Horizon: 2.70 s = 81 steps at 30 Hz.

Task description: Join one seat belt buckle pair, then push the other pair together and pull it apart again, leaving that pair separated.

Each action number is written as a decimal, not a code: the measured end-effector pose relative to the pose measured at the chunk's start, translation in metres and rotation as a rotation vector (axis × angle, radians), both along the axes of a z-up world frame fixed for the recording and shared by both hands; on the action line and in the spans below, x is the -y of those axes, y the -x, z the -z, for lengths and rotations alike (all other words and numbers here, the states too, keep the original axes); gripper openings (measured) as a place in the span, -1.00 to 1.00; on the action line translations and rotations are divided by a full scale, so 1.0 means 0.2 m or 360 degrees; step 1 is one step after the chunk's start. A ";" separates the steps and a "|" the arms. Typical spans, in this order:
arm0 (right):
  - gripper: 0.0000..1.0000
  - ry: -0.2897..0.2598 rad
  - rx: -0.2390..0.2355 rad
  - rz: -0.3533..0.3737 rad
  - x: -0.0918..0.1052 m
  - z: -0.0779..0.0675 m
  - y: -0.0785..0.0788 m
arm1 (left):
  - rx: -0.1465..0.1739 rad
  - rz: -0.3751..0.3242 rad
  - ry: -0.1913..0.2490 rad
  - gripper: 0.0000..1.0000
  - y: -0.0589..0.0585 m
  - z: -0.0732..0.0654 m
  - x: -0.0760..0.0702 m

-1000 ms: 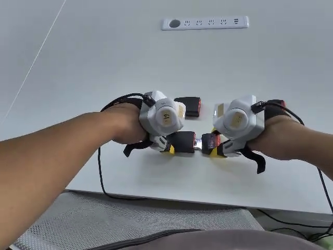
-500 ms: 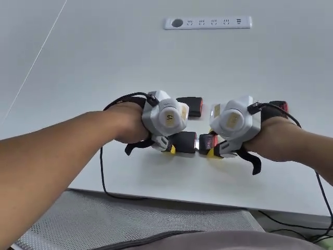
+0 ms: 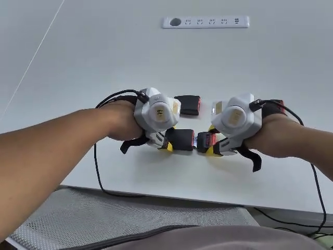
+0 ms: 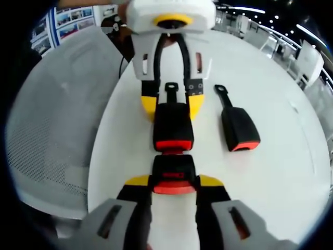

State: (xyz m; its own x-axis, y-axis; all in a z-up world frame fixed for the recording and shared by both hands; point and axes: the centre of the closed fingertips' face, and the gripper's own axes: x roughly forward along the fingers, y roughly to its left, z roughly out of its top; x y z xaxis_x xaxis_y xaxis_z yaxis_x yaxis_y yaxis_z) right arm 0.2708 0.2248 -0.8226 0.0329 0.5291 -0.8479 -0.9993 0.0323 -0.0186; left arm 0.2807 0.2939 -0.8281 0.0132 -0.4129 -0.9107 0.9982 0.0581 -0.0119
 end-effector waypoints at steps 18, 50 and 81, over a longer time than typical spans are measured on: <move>-0.38 -0.0022 -0.0016 -0.0017 0.00 0.01 0.01 | 0.0009 0.0012 -0.0010 -0.38 0.00 0.00 0.00; -0.28 -0.0121 0.0006 -0.0032 0.00 -0.16 -0.01 | 0.0108 0.0032 -0.0034 -0.29 -0.01 -0.16 -0.01; -0.31 0.0050 0.0130 0.0221 0.72 -0.16 -0.49 | 0.0195 -0.0030 -0.0059 -0.22 -0.51 -0.18 0.06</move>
